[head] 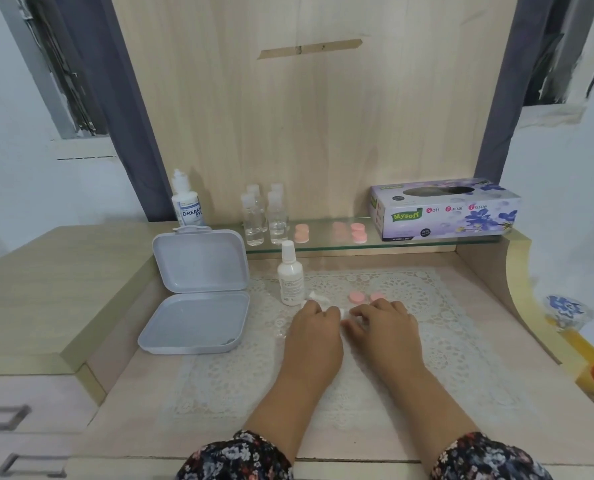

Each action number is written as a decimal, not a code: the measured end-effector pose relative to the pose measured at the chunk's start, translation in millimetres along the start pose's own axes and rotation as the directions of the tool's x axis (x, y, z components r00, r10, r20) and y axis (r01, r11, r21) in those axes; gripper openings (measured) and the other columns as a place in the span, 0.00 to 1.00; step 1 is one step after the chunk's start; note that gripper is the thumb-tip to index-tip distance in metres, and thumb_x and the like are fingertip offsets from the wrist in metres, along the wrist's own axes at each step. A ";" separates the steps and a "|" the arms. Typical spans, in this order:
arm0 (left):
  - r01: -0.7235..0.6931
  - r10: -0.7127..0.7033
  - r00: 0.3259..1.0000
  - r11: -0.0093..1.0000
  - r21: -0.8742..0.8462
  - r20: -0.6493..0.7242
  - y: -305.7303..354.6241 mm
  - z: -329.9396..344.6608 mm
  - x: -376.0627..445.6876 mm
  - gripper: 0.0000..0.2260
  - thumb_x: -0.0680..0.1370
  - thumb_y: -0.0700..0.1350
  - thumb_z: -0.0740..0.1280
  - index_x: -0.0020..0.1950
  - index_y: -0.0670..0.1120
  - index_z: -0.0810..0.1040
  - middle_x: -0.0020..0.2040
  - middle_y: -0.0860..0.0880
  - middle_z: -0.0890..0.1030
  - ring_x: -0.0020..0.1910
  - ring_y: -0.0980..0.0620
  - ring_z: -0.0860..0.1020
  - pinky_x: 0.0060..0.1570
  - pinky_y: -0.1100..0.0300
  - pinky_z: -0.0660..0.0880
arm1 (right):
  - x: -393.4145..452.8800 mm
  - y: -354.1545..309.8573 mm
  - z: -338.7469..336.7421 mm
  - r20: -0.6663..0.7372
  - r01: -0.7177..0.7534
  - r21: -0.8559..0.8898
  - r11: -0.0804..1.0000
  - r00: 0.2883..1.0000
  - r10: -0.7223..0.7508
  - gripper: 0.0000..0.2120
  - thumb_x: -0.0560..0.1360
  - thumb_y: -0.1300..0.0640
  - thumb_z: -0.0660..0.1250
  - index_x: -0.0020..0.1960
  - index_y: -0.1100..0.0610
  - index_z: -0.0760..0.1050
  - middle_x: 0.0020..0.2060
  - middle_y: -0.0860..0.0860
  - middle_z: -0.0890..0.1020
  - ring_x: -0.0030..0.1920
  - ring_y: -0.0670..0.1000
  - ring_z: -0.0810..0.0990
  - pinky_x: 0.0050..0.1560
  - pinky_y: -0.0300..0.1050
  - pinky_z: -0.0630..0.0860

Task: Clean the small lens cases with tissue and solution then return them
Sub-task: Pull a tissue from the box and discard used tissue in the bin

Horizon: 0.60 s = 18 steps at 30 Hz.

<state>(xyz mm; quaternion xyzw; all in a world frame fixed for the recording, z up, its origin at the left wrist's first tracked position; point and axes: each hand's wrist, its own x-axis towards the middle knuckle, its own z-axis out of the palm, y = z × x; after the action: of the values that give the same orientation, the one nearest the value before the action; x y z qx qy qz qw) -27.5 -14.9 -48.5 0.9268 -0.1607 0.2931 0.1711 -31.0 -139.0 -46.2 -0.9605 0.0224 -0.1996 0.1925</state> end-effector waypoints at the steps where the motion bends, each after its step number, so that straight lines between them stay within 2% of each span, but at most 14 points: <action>1: 0.005 -0.005 1.000 1.000 -0.014 0.010 -1.1 1.8 0.8 0.12 0.58 0.32 0.75 0.35 0.44 0.77 0.32 0.47 0.72 0.26 0.49 0.71 0.25 0.64 0.61 | 0.0 0.0 -0.6 0.004 -0.001 -0.003 1.000 1.000 0.001 0.15 0.77 0.41 0.60 0.57 0.44 0.79 0.54 0.45 0.79 0.57 0.50 0.70 0.54 0.45 0.63; 3: 0.035 -0.034 0.999 0.998 -0.045 0.017 -2.0 3.5 0.0 0.12 0.63 0.32 0.73 0.41 0.44 0.79 0.36 0.46 0.74 0.30 0.48 0.73 0.27 0.62 0.63 | 0.1 0.4 -1.0 0.014 -0.001 -0.014 1.000 1.000 0.001 0.15 0.77 0.41 0.60 0.58 0.45 0.79 0.55 0.45 0.79 0.58 0.50 0.70 0.54 0.45 0.63; 6: 0.146 -0.134 0.987 0.980 -0.134 0.093 -2.3 1.3 1.6 0.13 0.76 0.35 0.62 0.58 0.45 0.75 0.51 0.46 0.73 0.46 0.47 0.75 0.41 0.58 0.71 | 0.8 1.8 -0.3 0.023 0.005 -0.016 1.000 1.000 -0.005 0.15 0.77 0.41 0.60 0.58 0.45 0.79 0.55 0.45 0.79 0.58 0.50 0.70 0.54 0.45 0.64; 7: 0.199 -0.177 0.976 0.961 -0.190 0.127 -4.3 0.6 2.9 0.13 0.78 0.36 0.59 0.60 0.47 0.74 0.54 0.47 0.72 0.49 0.49 0.74 0.46 0.58 0.71 | 0.9 1.9 -0.2 0.025 0.006 -0.017 1.000 1.000 -0.006 0.15 0.77 0.41 0.60 0.59 0.44 0.79 0.55 0.45 0.79 0.58 0.50 0.70 0.54 0.46 0.64; 9: 0.314 -0.272 0.948 0.881 -0.353 0.163 -7.1 -2.1 6.5 0.10 0.79 0.36 0.58 0.56 0.48 0.73 0.53 0.48 0.73 0.51 0.50 0.73 0.48 0.61 0.70 | 1.2 1.9 -0.3 0.039 0.012 -0.021 1.000 0.999 -0.012 0.16 0.77 0.41 0.60 0.60 0.43 0.78 0.56 0.44 0.78 0.59 0.50 0.70 0.55 0.46 0.63; 11: 0.413 -0.383 0.908 0.751 -0.515 0.171 -9.8 -5.2 10.2 0.10 0.78 0.35 0.59 0.51 0.49 0.72 0.51 0.49 0.75 0.50 0.50 0.74 0.44 0.65 0.69 | 1.2 2.1 0.0 0.048 0.022 -0.021 1.000 0.999 -0.021 0.16 0.77 0.41 0.60 0.61 0.42 0.77 0.57 0.44 0.78 0.60 0.50 0.69 0.56 0.46 0.63; 13: 0.436 -0.477 0.875 0.707 -0.557 0.080 -11.9 -8.1 10.8 0.09 0.78 0.36 0.60 0.51 0.49 0.72 0.50 0.49 0.76 0.50 0.50 0.74 0.43 0.65 0.67 | 1.3 3.5 -1.0 0.046 0.017 -0.010 1.000 0.999 -0.017 0.16 0.77 0.41 0.60 0.61 0.42 0.78 0.57 0.44 0.78 0.60 0.50 0.69 0.55 0.46 0.62; 15: 0.351 -0.413 0.910 0.799 -0.487 -0.022 -9.6 -11.1 7.0 0.08 0.80 0.38 0.61 0.56 0.48 0.73 0.53 0.49 0.74 0.50 0.54 0.72 0.47 0.68 0.65 | 1.1 4.6 -1.5 0.055 0.011 -0.001 1.000 0.998 -0.011 0.16 0.77 0.40 0.60 0.61 0.42 0.77 0.57 0.44 0.77 0.60 0.50 0.68 0.55 0.45 0.61; 16: 0.283 -0.330 0.943 0.848 -0.449 -0.029 -7.2 -10.2 4.4 0.10 0.80 0.39 0.60 0.59 0.47 0.74 0.55 0.49 0.73 0.50 0.54 0.72 0.49 0.68 0.65 | 0.9 3.9 -0.9 0.055 0.011 0.003 1.000 0.998 -0.011 0.16 0.77 0.40 0.60 0.60 0.42 0.78 0.57 0.44 0.77 0.60 0.50 0.69 0.55 0.45 0.61; 18: 0.160 -0.165 0.986 0.923 -0.351 0.015 -2.4 -5.8 1.2 0.12 0.81 0.40 0.59 0.64 0.47 0.74 0.57 0.47 0.72 0.52 0.51 0.73 0.51 0.62 0.69 | 0.0 2.4 0.1 0.032 0.007 0.026 1.000 0.999 -0.008 0.15 0.76 0.39 0.62 0.58 0.42 0.79 0.55 0.43 0.78 0.58 0.49 0.69 0.54 0.45 0.62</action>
<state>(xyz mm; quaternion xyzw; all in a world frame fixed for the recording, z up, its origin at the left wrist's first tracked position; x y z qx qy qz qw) -28.4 -10.6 -43.8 0.8892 -0.1316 0.2516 0.3587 -30.8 -141.1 -47.2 -0.9611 0.0129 -0.1852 0.2046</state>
